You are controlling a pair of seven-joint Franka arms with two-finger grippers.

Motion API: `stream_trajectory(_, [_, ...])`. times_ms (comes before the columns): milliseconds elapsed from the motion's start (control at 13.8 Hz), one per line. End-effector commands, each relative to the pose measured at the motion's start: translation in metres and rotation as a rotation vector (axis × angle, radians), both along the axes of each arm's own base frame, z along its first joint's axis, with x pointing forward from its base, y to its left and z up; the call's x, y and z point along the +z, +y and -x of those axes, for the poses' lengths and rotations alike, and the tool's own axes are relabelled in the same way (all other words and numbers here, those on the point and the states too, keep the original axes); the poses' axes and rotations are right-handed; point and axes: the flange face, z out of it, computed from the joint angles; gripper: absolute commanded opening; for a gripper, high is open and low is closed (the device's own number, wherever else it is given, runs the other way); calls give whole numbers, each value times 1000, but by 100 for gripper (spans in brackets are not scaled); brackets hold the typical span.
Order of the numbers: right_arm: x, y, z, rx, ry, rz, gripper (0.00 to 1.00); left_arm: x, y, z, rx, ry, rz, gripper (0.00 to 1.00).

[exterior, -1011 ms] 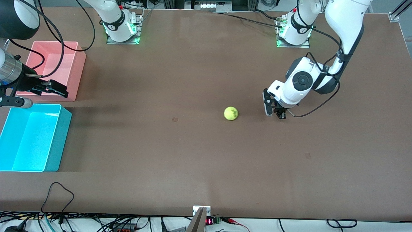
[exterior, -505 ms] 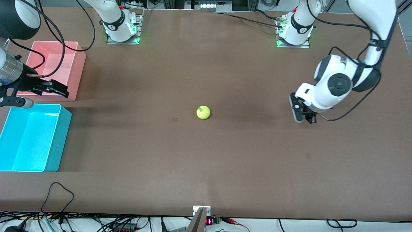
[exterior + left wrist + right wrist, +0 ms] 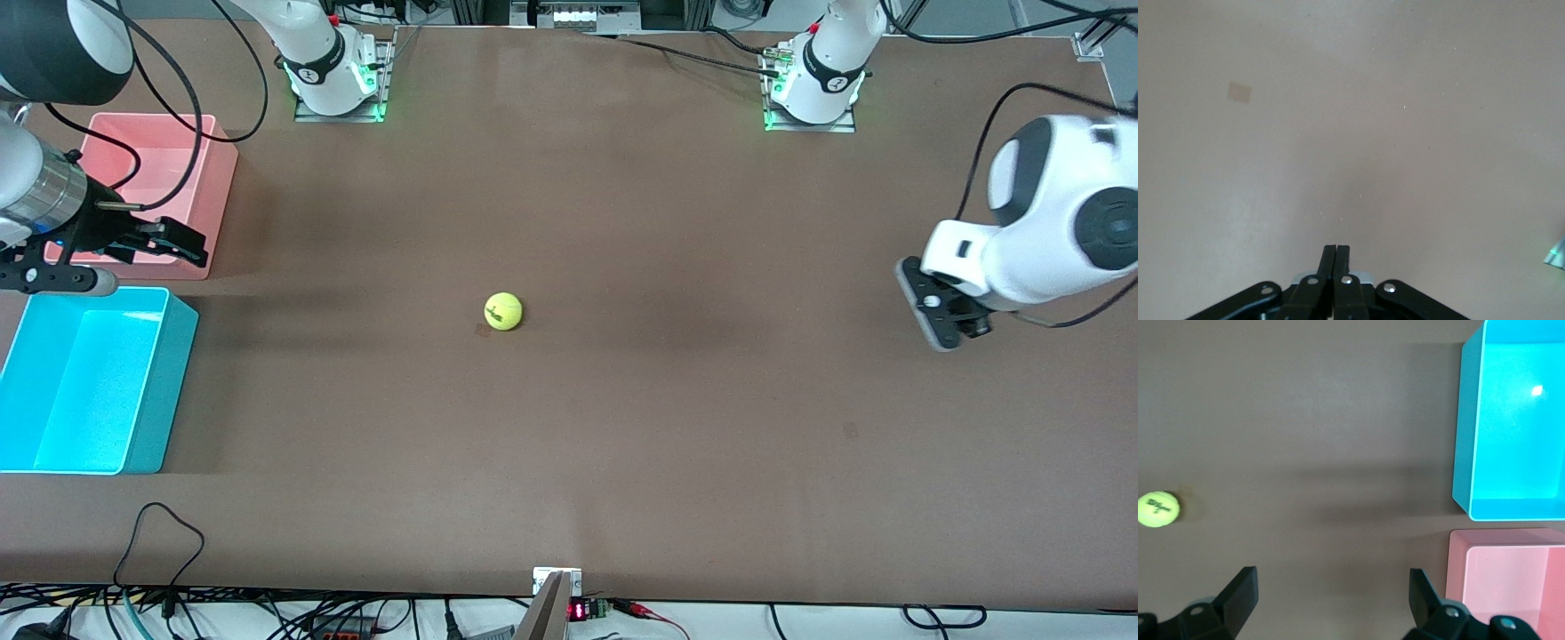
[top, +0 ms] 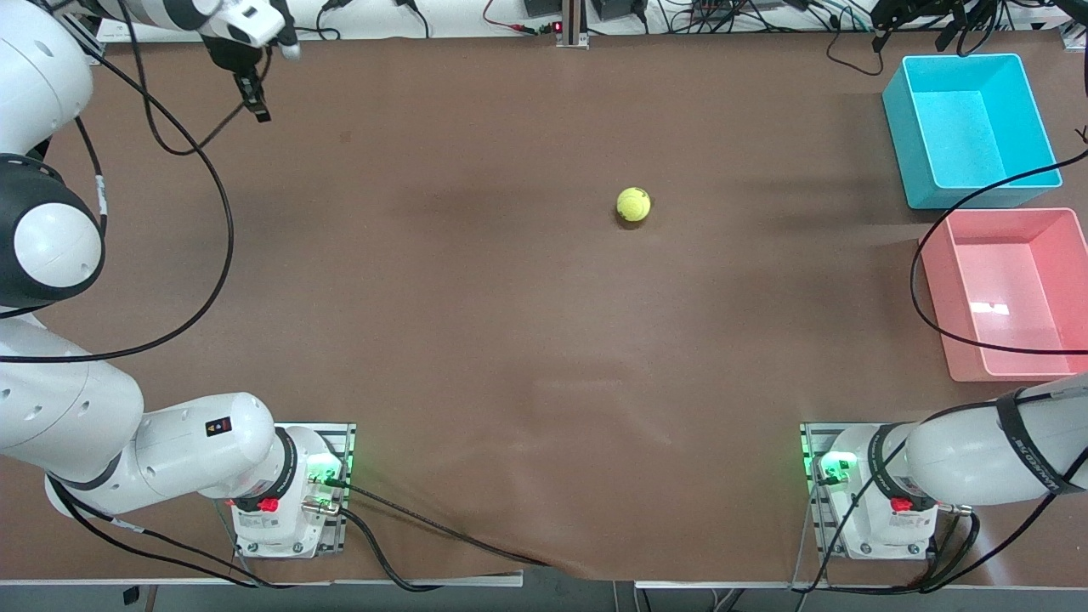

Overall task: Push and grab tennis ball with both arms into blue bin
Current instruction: 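Raise the left gripper away while the right gripper reaches the ball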

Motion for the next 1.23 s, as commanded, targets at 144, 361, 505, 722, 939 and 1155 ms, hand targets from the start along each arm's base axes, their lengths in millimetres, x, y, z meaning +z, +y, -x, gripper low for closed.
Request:
stream_trajectory(144, [2,15,5,29,8,-8,100,35,-2,-3,92,24,-2,100])
stream_trajectory(361, [-12,50,5,84,34,-3,100,56,-14,-4,91,-10,-1,100])
stream_trajectory(505, [-17,56,5,79,41,0,100,87,-17,0,175,0,-17,100])
stream_trajectory(722, [-28,64,7,87,64,1,100,117,-27,9,367,27,-24,100])
stream_trajectory(939, [-44,75,13,103,84,-9,100,134,-19,19,517,2,-17,100])
stream_trajectory(1155, [-82,97,29,92,41,-24,100,136,5,26,641,12,20,100])
